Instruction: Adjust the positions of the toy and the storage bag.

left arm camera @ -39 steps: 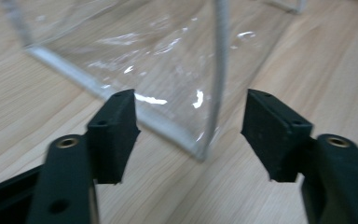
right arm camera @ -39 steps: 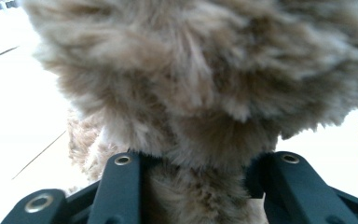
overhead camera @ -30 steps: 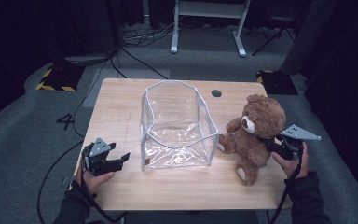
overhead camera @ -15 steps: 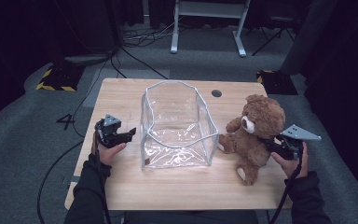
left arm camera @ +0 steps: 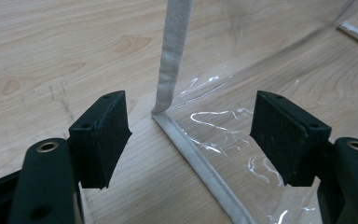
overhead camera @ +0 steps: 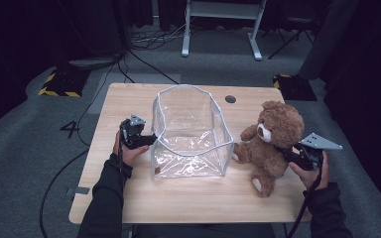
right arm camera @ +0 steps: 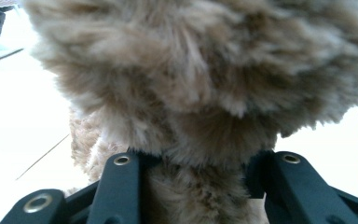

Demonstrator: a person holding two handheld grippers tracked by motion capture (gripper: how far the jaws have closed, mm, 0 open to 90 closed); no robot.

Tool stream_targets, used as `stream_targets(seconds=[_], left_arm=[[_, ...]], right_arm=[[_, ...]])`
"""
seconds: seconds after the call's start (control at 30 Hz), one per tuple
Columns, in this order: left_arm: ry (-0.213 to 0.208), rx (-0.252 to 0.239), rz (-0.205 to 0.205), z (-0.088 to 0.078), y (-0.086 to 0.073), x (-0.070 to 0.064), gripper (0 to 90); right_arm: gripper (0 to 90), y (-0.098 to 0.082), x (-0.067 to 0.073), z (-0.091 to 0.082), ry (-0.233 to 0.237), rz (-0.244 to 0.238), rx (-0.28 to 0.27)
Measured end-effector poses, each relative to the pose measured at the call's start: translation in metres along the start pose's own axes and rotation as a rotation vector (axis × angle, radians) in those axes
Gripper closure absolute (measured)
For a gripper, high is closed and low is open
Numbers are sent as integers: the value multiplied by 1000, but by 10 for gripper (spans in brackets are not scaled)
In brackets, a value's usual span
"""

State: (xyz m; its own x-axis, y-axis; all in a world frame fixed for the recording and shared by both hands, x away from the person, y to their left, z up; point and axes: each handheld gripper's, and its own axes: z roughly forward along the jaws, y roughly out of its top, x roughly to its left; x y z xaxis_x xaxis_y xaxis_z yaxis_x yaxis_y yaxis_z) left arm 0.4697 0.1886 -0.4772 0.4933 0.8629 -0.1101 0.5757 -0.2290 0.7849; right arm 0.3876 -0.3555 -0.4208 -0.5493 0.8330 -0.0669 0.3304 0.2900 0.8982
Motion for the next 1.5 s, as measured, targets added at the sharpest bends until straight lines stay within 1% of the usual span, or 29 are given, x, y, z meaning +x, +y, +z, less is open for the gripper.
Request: stream_targets(seconds=[0.13, 0.2, 0.23, 0.33, 0.37, 0.4, 0.53, 0.6, 0.77, 0.8, 0.83, 0.87, 0.9, 0.93, 0.97, 1.0, 1.03, 1.07, 1.1, 1.13, 1.2, 1.27, 1.3, 1.33, 1.37, 1.4, 1.43, 1.5], left_arm=[[1, -2, 17, 6, 4, -5, 294], [1, -6, 10, 7, 5, -7, 300], [-8, -7, 6, 9, 5, -8, 300], [-19, 0, 12, 13, 6, -13, 303], [-21, 3, 18, 14, 6, -15, 304], [-27, 7, 33, 17, 7, -19, 304], [-40, 11, 37, 21, 9, -26, 303], [-52, 8, 56, 24, 10, -31, 302], [-45, 12, 65, 26, 12, -35, 290], [-46, 19, 79, 24, 12, -35, 279], [-54, 31, 88, 18, 11, -35, 263], [-54, 31, 88, 18, 11, -35, 246], [-58, 34, 96, 15, 10, -36, 246], [-54, 38, 109, 10, 8, -36, 236], [-40, 52, 140, 1, 2, -37, 234], [-40, 52, 140, 1, 2, -37, 229], [-32, 70, 157, -8, -7, -36, 226], [-32, 70, 157, -8, -7, -36, 222], [-20, 92, 189, -17, -16, -38, 213], [-20, 92, 189, -17, -16, -38, 211], [-4, 122, 233, -26, -25, -41, 211], [1, 143, 266, -35, -34, -45, 196], [-33, 172, 260, -42, -41, -47, 191], [-43, 168, 259, -46, -45, -48, 176], [-43, 168, 259, -46, -45, -48, 174], [-42, 161, 268, -49, -49, -51, 174], [-47, 172, 271, -49, -52, -52, 184], [-46, 163, 268, -48, -55, -54, 194]], right_arm=[[608, -1, -1, -1, 1, 10, -4], [608, -1, -1, -1, 0, 9, -4], [608, -1, -1, -1, 0, 10, -4], [607, -1, -2, -2, 0, 6, -2], [607, -1, -2, -2, -1, 6, -2], [606, -1, -2, -2, 0, 8, -3], [606, -1, -3, -2, -2, 9, -4], [606, -1, -3, -3, -7, 10, -4], [607, -2, -4, -4, -7, 9, -7], [607, -2, -4, -4, -7, 10, -7], [607, -2, -4, -4, -8, 13, -6], [607, -2, -4, -4, -8, 13, -6], [607, -2, -5, -4, -6, 17, -7], [607, -3, -5, -4, -5, 18, -7], [607, -3, -6, -4, -4, 17, -8], [607, -3, -6, -4, -4, 17, -8], [606, -3, -6, -5, -3, 15, -6], [606, -3, -6, -5, -3, 15, -6], [603, -3, -6, -5, -7, 20, -6], [603, -3, -6, -5, -7, 20, -6], [598, -4, -5, -5, -8, 18, -5], [585, -4, -5, -5, -3, 17, -4], [581, -4, -5, -5, 3, 14, -5], [582, -4, -4, -5, 2, 15, -6], [582, -4, -4, -5, 2, 15, -6], [584, -4, -5, -5, 4, 13, -6], [586, -4, -5, -5, 5, 12, -6], [598, -4, -5, -5, 3, 12, -8]])
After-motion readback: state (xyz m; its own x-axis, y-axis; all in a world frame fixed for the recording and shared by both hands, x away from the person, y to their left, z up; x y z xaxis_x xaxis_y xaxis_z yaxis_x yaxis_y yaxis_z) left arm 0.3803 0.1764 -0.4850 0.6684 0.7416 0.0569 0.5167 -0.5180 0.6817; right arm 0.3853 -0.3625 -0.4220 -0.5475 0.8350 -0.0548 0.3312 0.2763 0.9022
